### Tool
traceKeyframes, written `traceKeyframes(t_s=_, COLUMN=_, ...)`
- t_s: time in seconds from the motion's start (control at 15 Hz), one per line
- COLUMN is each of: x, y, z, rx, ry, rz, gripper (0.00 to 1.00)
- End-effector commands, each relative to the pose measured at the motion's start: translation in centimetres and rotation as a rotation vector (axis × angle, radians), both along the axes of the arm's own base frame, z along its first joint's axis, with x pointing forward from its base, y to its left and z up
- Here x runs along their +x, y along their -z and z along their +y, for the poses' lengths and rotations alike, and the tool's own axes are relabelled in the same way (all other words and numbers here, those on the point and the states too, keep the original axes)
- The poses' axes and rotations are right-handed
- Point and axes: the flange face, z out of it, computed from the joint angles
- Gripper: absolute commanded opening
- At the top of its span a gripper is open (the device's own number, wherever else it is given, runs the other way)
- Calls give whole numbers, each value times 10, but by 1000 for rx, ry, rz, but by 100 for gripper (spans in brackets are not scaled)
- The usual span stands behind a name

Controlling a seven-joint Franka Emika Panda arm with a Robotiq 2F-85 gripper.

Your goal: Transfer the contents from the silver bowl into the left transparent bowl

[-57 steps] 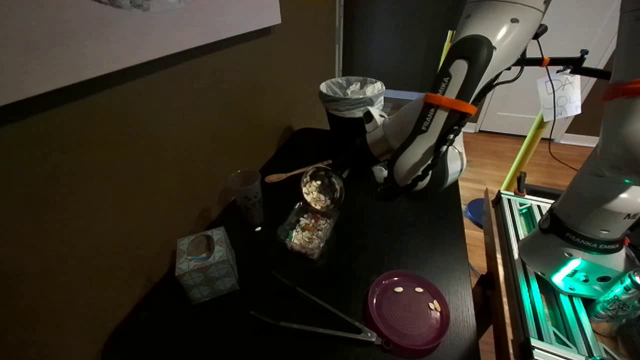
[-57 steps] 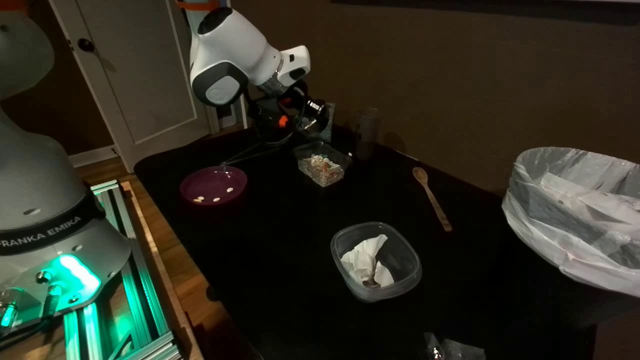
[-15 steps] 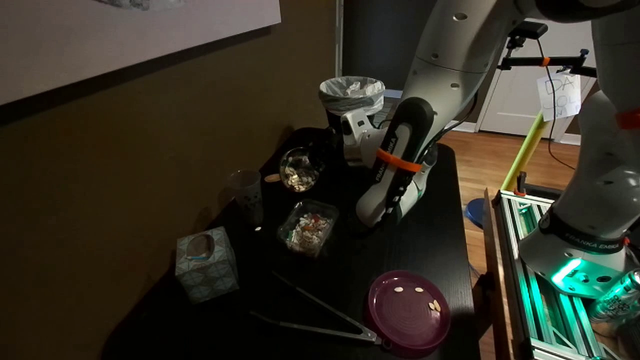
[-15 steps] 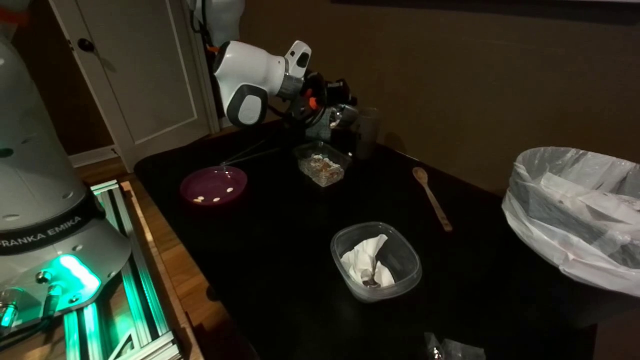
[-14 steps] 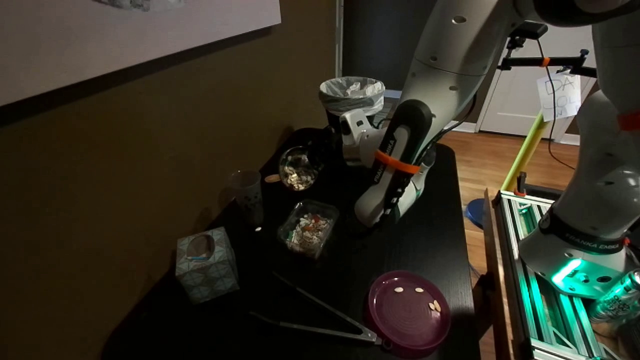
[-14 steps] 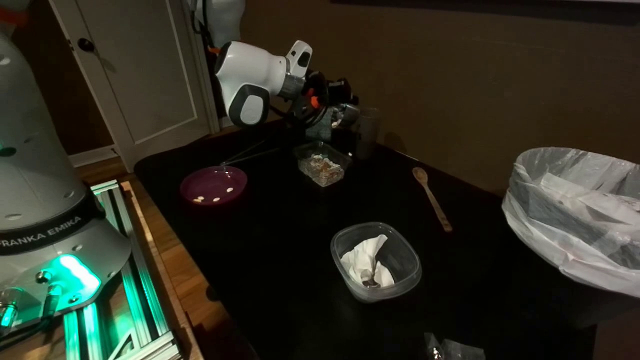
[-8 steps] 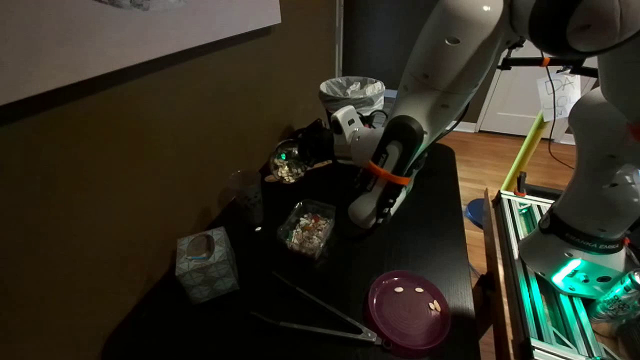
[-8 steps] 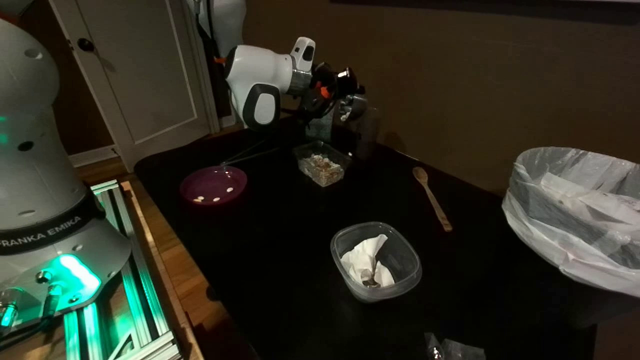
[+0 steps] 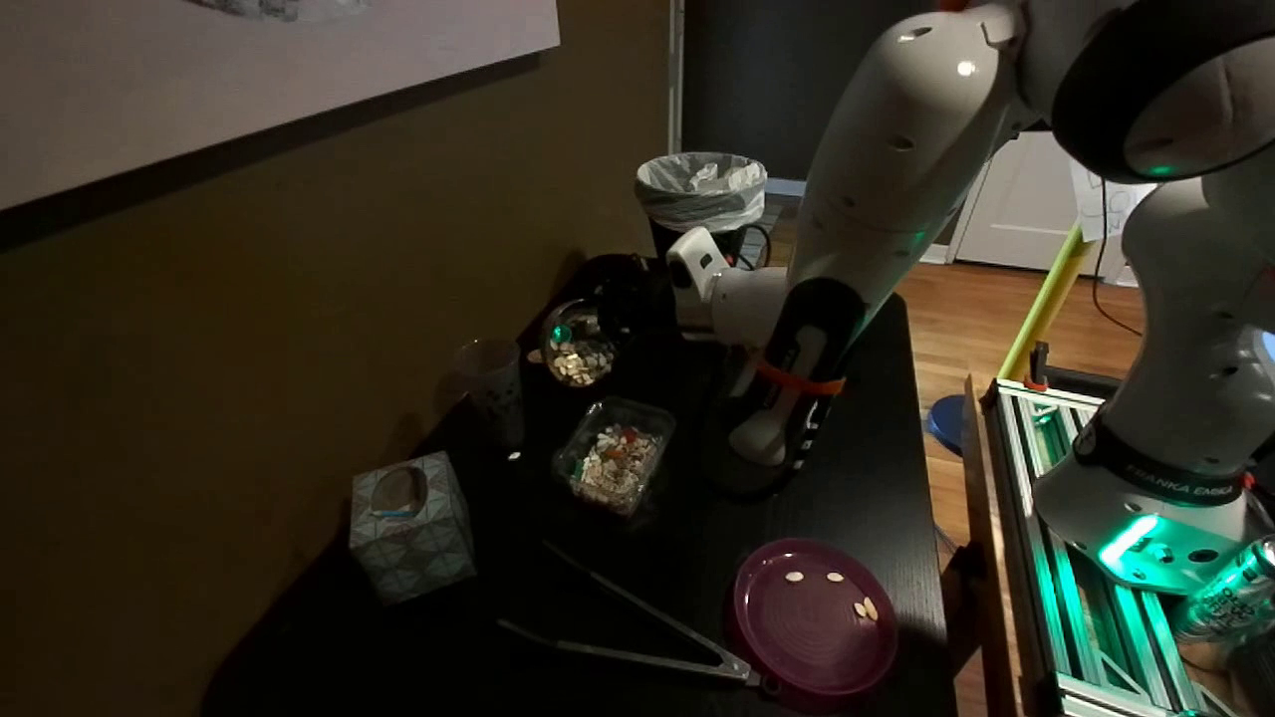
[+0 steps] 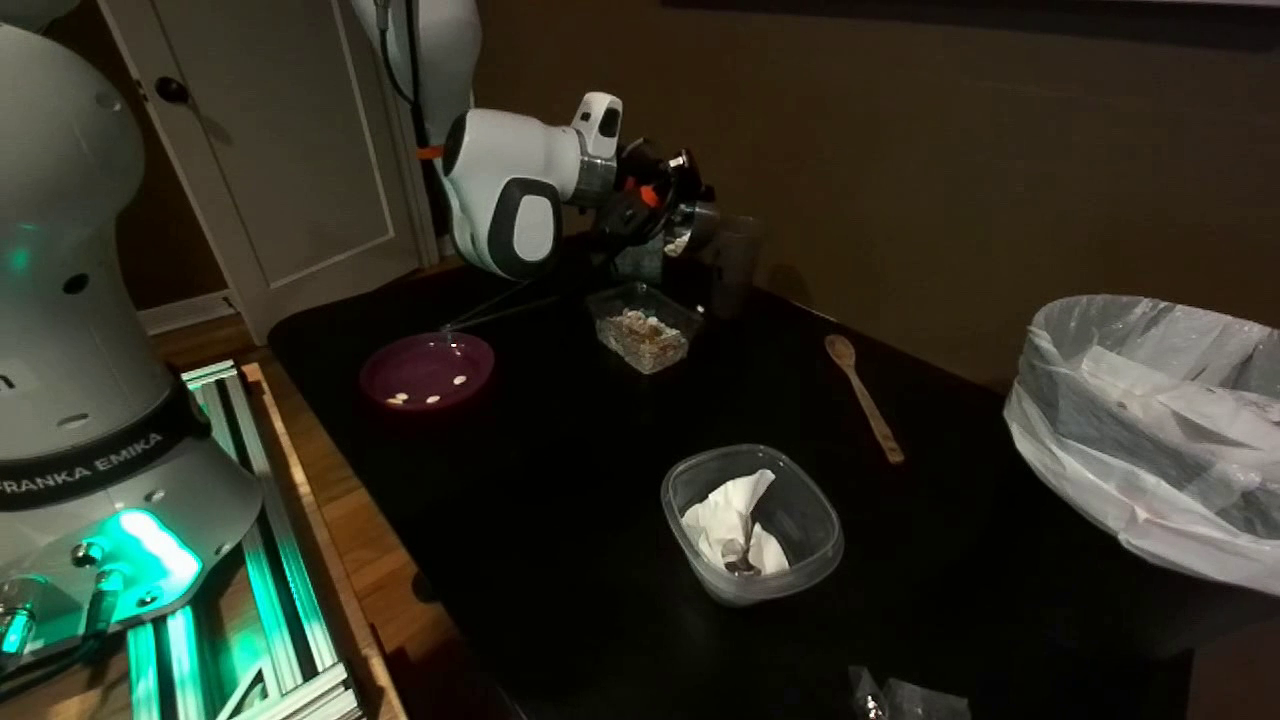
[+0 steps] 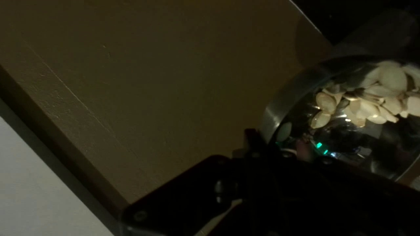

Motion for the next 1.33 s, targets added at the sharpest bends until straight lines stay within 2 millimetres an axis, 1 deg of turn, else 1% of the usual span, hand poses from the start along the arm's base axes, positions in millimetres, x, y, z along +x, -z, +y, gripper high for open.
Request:
traceKeyframes(t_s=0.0, x=-13, y=3, z=-10, rx=-11, ry=-37, rz=4, gripper=1)
traceKeyframes(t_s=0.07, x=-16, y=2, z=-10, rx=12, ry=-52, rz=15, gripper=1)
traceKeyframes(t_s=0.13, x=-17, y=-9, z=-5, rx=81, ry=-90, rz=18, gripper=1)
traceKeyframes(t_s=0.2, x=-10, y=-24, z=2, rx=120, ry=-119, rz=19, gripper=1)
traceKeyframes(t_s=0.27, x=-10, y=-36, z=5, rx=154, ry=-150, rz=14, gripper=1)
traceKeyframes(t_s=0.33, x=-4, y=-10, z=0, rx=84, ry=-105, rz=24, gripper=4)
traceKeyframes(t_s=0.4, x=-1, y=-23, z=3, rx=107, ry=-129, rz=8, gripper=4)
traceKeyframes(t_s=0.47, x=0, y=-31, z=5, rx=119, ry=-140, rz=-1, gripper=4)
traceKeyframes(t_s=0.53, x=0, y=-36, z=6, rx=127, ry=-145, rz=-6, gripper=1)
traceKeyframes(t_s=0.6, x=0, y=-33, z=5, rx=110, ry=-152, rz=-18, gripper=1)
traceKeyframes(t_s=0.67, x=1, y=-26, z=2, rx=91, ry=-149, rz=-20, gripper=1)
traceKeyframes(t_s=0.73, x=3, y=-25, z=-1, rx=78, ry=-140, rz=-22, gripper=1)
traceKeyframes(t_s=0.87, x=11, y=-29, z=-6, rx=40, ry=-154, rz=-36, gripper=1)
traceKeyframes(t_s=1.07, x=20, y=-38, z=-10, rx=28, ry=-165, rz=-57, gripper=1)
traceKeyframes(t_s=1.27, x=23, y=-45, z=-16, rx=8, ry=-176, rz=-63, gripper=1)
